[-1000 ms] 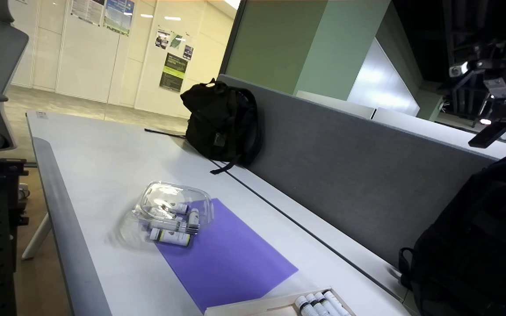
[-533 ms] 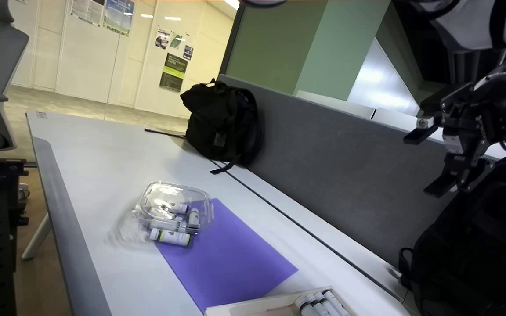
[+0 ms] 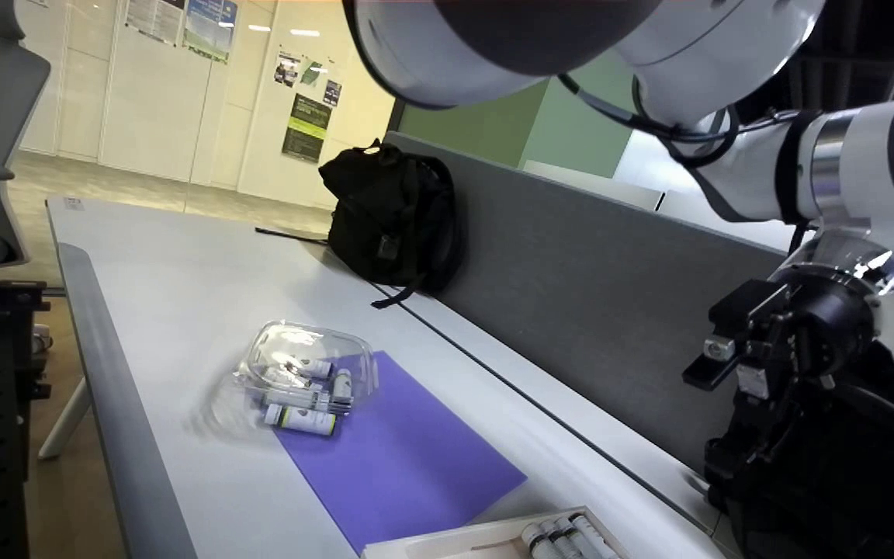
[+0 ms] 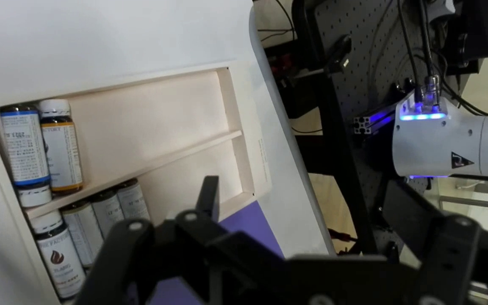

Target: Close the box, take some bottles out of the tray and put them on the mat

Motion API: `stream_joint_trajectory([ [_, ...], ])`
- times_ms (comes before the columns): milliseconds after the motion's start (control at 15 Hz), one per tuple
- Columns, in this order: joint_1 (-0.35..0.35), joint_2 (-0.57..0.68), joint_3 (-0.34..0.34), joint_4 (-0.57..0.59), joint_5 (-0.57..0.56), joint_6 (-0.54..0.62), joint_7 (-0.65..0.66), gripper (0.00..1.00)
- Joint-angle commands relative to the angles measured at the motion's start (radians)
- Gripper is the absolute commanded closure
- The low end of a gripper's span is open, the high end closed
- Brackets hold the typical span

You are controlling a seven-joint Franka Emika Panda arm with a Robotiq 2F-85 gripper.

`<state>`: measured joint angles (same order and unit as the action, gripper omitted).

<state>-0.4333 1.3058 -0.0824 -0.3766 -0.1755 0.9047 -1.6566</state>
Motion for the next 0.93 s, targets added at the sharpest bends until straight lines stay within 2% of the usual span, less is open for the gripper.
stream_joint_trajectory([
  [0, 0.005, 0.036, -0.015, 0.034, 0.0, -0.003, -0.01, 0.0],
  [533, 0.016, 0.036, -0.023, -0.022, -0.011, 0.052, -0.027, 0.0],
  [667, 0.022, 0.093, -0.018, 0.044, -0.006, 0.07, -0.034, 0.0],
  [867, 0.029, 0.126, -0.003, 0.043, 0.024, 0.128, -0.013, 0.0],
])
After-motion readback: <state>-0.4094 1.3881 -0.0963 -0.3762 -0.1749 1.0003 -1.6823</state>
